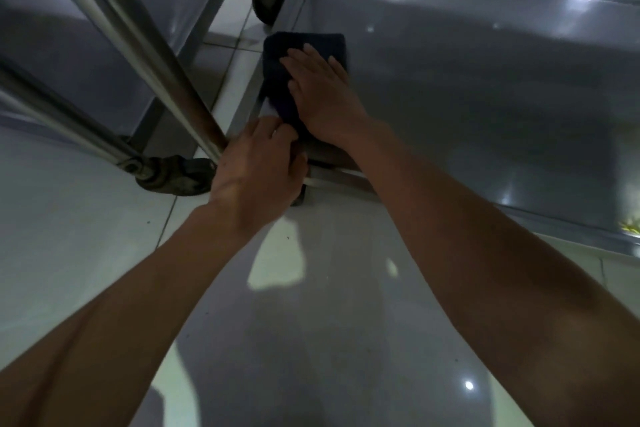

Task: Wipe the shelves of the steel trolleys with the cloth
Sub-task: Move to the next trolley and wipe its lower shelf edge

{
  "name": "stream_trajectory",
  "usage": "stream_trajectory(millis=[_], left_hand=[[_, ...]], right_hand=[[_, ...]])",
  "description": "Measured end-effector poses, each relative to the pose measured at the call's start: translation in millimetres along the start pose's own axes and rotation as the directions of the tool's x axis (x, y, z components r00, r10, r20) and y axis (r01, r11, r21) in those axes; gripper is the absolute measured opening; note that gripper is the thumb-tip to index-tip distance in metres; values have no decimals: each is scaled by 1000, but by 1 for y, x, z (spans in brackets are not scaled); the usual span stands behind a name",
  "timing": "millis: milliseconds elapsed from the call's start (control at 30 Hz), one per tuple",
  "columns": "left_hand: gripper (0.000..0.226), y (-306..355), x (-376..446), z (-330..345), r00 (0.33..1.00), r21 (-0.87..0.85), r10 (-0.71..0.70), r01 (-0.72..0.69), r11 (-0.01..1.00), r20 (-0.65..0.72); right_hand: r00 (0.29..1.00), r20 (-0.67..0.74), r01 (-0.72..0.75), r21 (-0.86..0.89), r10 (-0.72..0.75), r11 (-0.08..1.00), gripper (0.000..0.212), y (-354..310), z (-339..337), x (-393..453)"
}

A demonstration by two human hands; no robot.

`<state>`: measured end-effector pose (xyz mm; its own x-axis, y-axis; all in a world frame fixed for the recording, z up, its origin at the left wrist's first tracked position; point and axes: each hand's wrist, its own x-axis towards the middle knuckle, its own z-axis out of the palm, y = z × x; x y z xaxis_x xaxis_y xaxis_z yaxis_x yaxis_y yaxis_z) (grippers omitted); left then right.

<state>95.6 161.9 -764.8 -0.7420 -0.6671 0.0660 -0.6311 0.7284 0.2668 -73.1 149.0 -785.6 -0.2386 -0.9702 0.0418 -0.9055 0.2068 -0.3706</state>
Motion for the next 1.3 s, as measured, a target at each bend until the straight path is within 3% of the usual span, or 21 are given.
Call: stream_trajectory(millis=[267,667,867,1100,1233,1300], left_hand=[[26,51,16,8,996,44,85,-86,995,27],[29,179,26,37,957,-15,269,-269,963,109],[25,215,-3,53,918,-37,380,-378,925,111],[39,209,-29,59,887,-29,436,-437,899,153],[43,213,-25,51,870,-12,437,-447,895,228],[42,217,-20,44,862,6,422,-441,898,282]], right_hand=[[975,-90,-205,19,206,979,48,71,-35,-49],[835,-218,-508,47,505,860,48,192,-96,-185],[852,-199,-488,32,484,872,47,182,-94,-238],[855,-153,-508,-63,495,859,47,149,-89,-277],[842,-87,-539,-168,532,825,51,140,-95,-277],[824,-85,-566,-130,560,814,53,127,-98,-284]])
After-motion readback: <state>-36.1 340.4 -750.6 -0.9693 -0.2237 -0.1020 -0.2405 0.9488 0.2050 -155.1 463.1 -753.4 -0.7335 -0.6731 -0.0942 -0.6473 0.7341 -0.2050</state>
